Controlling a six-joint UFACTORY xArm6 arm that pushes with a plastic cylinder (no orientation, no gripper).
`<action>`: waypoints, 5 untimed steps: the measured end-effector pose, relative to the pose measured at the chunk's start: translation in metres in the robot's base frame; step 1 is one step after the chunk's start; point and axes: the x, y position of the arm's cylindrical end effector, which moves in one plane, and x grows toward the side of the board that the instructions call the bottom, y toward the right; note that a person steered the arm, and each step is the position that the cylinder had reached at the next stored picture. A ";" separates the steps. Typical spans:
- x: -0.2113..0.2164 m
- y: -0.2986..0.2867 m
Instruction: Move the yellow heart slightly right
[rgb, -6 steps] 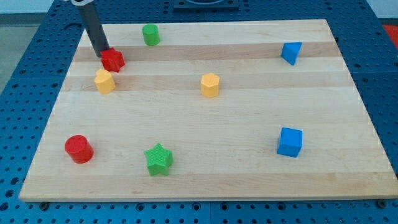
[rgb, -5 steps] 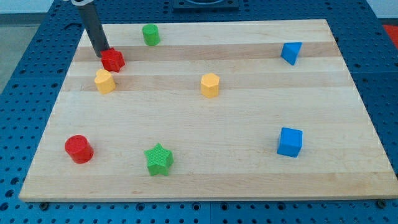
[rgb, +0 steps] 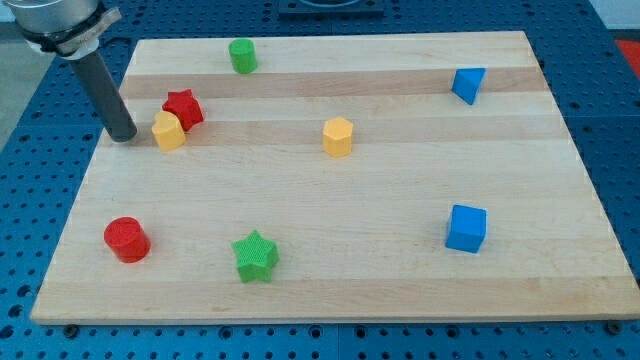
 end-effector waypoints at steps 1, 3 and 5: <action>0.000 0.000; 0.000 -0.011; -0.002 0.004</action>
